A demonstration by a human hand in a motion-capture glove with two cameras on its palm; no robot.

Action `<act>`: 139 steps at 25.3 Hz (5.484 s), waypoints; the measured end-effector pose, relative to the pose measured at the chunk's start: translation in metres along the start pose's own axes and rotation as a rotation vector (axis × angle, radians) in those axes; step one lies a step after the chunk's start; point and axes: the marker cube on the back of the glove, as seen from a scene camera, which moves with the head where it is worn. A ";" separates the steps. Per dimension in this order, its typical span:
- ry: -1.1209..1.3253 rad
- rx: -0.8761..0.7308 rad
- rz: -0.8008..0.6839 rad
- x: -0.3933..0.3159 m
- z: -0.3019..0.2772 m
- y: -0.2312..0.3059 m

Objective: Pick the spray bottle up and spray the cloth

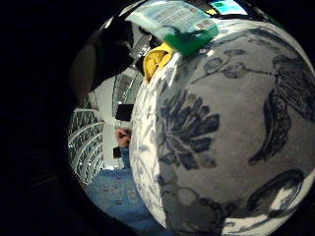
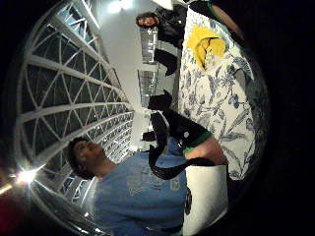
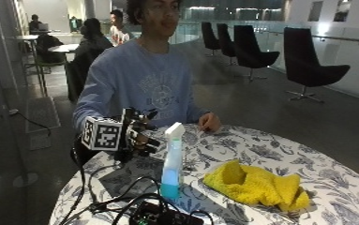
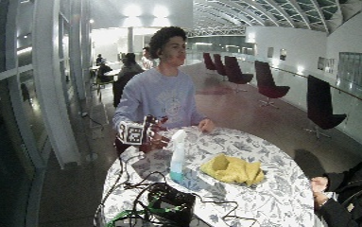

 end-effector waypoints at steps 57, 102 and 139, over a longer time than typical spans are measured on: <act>-0.238 -0.270 0.139 -0.034 0.080 -0.156; -0.173 -0.564 0.428 -0.030 0.133 -0.167; -0.144 -0.652 -0.464 -0.071 0.373 -0.130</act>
